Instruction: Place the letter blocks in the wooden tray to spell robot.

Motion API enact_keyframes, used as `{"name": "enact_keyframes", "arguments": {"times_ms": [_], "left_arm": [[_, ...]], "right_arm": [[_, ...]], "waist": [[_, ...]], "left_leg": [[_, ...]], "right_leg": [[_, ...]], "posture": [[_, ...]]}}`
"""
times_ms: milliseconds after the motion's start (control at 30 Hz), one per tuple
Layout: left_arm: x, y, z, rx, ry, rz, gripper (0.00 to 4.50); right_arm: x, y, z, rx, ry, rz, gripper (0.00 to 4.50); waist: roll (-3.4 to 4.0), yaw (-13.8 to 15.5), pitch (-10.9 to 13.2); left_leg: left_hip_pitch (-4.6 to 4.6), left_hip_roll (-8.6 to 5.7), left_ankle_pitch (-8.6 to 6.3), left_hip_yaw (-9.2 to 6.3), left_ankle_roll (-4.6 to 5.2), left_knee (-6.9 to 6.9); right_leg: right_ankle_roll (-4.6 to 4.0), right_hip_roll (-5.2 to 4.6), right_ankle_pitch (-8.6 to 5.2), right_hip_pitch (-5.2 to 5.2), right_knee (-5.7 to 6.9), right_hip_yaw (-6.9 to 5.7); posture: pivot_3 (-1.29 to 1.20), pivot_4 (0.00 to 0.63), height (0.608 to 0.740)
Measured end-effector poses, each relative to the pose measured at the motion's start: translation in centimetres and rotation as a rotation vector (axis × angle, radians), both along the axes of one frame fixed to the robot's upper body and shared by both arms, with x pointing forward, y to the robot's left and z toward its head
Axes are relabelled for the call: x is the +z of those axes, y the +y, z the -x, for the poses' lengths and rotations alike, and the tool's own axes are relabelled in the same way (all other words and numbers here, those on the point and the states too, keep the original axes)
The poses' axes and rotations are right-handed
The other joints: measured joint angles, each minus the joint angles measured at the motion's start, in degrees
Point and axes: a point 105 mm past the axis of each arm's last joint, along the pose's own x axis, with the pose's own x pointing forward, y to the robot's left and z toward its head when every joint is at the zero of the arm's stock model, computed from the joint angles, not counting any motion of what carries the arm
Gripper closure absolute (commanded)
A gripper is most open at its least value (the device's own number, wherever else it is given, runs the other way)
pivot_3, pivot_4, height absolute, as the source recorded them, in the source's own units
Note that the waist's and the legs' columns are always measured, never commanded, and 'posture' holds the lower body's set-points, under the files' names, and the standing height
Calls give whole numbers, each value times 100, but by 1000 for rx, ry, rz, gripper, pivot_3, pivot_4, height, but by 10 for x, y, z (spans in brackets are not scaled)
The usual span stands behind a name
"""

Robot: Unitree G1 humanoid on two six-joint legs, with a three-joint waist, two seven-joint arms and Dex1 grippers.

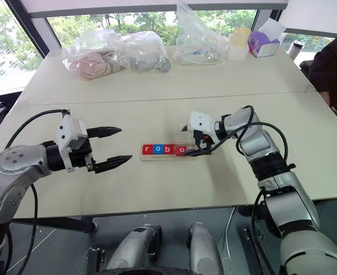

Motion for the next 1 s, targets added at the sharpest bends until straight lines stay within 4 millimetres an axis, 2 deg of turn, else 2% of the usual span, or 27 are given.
{"name": "enact_keyframes", "arguments": {"times_ms": [200, 433, 633, 867, 1000], "left_arm": [[0, 0, 0, 0, 0, 0, 0], [0, 0, 0, 0, 0, 0, 0], [0, 0, 0, 1, 0, 0, 0], [0, 0, 0, 0, 0, 0, 0], [0, 0, 0, -1, 0, 0, 0]], "right_arm": [[0, 1, -1, -7, -35, 9, 55], [-9, -4, -8, -40, -66, 28, 55], [-3, 1, -14, -41, -105, 13, 55], [6, 7, -7, -13, -54, -31, 55], [12, 1, -11, -49, -82, -37, 55]], "waist": [[0, 10, 0], [0, 10, 0], [0, 3, 0], [0, 12, 0], [0, 13, 0]], "left_leg": [[0, 1, 0, 3, 0, 1], [0, 0, 0, 6, 0, 1], [0, 2, 0, 6, 0, 0], [0, 2, 0, 7, 1, 0], [0, 2, 0, 7, 0, 1]], "right_leg": [[0, 0, 0, 0, 0, 2], [0, 0, 0, 0, 0, 4], [0, 2, 0, -1, 0, 5], [0, 2, 0, -1, 0, 6], [0, 2, 0, 0, 0, 6]], "posture": [[0, 150, 729], [0, 150, 729], [0, 150, 729], [0, 150, 729], [0, 150, 729]]}}
